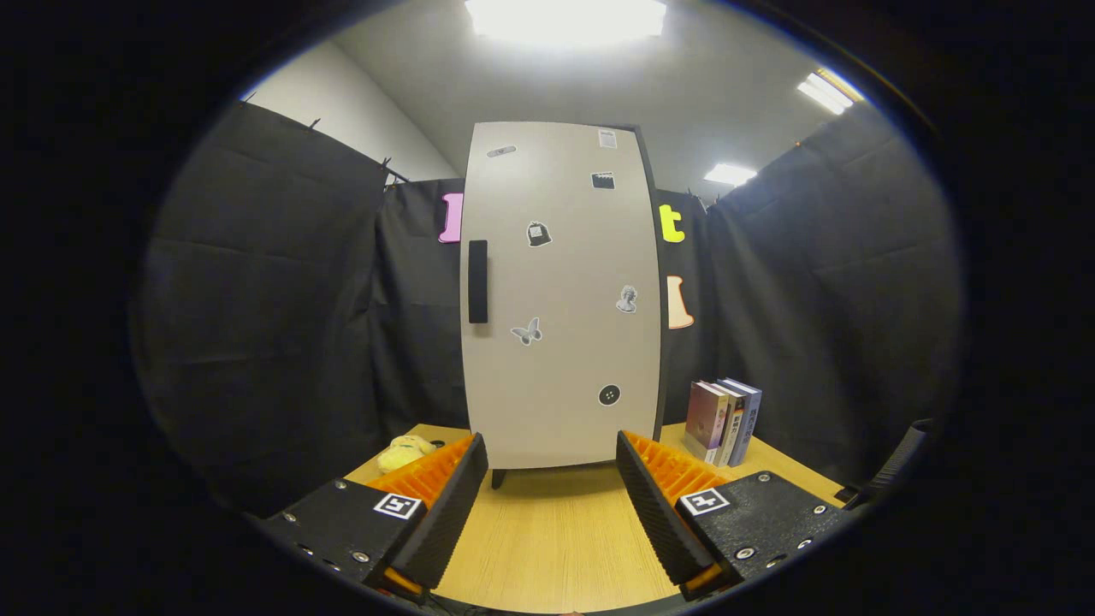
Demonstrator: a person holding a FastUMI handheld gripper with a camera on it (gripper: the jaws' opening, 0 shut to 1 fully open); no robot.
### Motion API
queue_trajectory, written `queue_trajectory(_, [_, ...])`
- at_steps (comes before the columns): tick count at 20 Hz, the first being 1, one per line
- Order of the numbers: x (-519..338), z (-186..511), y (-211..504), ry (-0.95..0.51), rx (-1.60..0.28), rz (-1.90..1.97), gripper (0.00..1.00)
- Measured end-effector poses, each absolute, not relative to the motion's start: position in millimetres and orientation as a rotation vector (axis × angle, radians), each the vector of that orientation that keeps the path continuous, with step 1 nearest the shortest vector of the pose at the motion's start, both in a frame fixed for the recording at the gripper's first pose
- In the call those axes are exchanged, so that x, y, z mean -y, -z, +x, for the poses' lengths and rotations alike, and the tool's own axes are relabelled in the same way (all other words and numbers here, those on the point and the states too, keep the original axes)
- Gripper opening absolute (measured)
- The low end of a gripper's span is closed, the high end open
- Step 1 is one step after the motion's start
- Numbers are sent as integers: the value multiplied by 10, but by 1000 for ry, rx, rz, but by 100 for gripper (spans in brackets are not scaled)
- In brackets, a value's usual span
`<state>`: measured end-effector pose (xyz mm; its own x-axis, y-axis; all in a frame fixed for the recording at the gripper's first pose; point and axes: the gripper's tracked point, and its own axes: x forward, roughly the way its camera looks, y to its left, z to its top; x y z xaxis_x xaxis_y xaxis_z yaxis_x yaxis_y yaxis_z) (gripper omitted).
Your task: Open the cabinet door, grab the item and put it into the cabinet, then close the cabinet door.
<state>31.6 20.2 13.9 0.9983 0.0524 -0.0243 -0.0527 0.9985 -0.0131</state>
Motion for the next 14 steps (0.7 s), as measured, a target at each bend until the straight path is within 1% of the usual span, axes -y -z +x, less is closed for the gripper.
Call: queue_trajectory(14, [-192, 346, -179, -59, -23, -3, 94])
